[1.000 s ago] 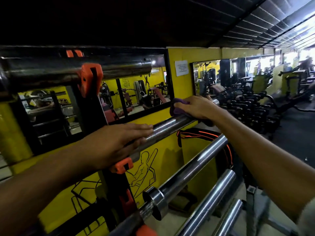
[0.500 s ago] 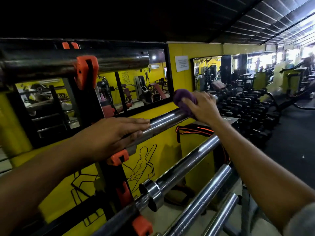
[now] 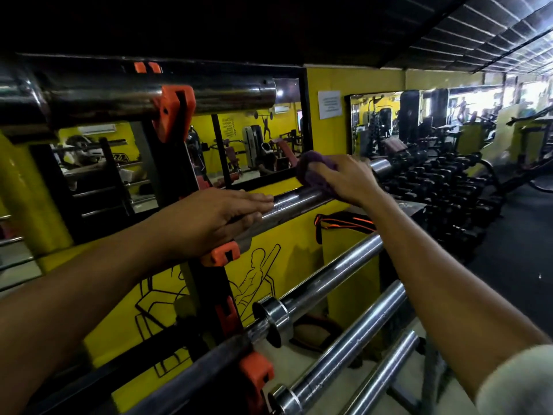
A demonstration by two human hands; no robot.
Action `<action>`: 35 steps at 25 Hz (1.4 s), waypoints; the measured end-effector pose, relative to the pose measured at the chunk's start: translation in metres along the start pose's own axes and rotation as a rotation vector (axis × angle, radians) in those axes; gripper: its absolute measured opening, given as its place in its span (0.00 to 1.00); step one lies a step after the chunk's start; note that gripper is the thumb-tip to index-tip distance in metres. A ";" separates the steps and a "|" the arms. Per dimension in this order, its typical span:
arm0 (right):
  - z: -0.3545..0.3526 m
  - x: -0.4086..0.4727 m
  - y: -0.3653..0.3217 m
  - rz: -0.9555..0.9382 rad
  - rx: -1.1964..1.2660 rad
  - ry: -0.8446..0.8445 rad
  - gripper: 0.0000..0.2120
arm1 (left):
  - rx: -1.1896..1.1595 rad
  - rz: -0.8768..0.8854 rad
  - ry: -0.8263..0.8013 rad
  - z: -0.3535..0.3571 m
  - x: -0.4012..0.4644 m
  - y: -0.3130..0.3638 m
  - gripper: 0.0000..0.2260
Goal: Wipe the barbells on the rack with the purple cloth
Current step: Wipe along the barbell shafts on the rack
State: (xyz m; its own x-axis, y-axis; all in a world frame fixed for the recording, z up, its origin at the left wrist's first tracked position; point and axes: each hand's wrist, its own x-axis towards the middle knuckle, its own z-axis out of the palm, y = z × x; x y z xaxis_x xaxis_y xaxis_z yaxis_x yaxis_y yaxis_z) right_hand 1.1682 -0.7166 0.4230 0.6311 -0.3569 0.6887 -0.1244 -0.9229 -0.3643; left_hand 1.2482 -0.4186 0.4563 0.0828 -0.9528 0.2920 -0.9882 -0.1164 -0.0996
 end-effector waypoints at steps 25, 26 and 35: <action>0.023 -0.036 -0.062 -0.035 -0.014 0.084 0.22 | 0.260 -0.046 0.041 -0.022 -0.067 0.000 0.34; 0.014 -0.019 -0.071 0.071 -0.061 -0.044 0.22 | 0.270 -0.055 0.034 -0.021 -0.067 0.001 0.31; 0.039 -0.070 -0.111 -0.306 0.088 0.175 0.21 | 0.272 -0.070 0.070 -0.024 -0.068 0.006 0.27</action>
State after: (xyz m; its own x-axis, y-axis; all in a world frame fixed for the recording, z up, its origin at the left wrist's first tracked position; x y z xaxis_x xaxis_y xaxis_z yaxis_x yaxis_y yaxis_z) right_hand 1.1681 -0.5831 0.3906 0.4870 -0.0922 0.8685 0.1209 -0.9777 -0.1716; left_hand 1.2336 -0.3471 0.4591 0.1313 -0.9191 0.3716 -0.9086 -0.2614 -0.3257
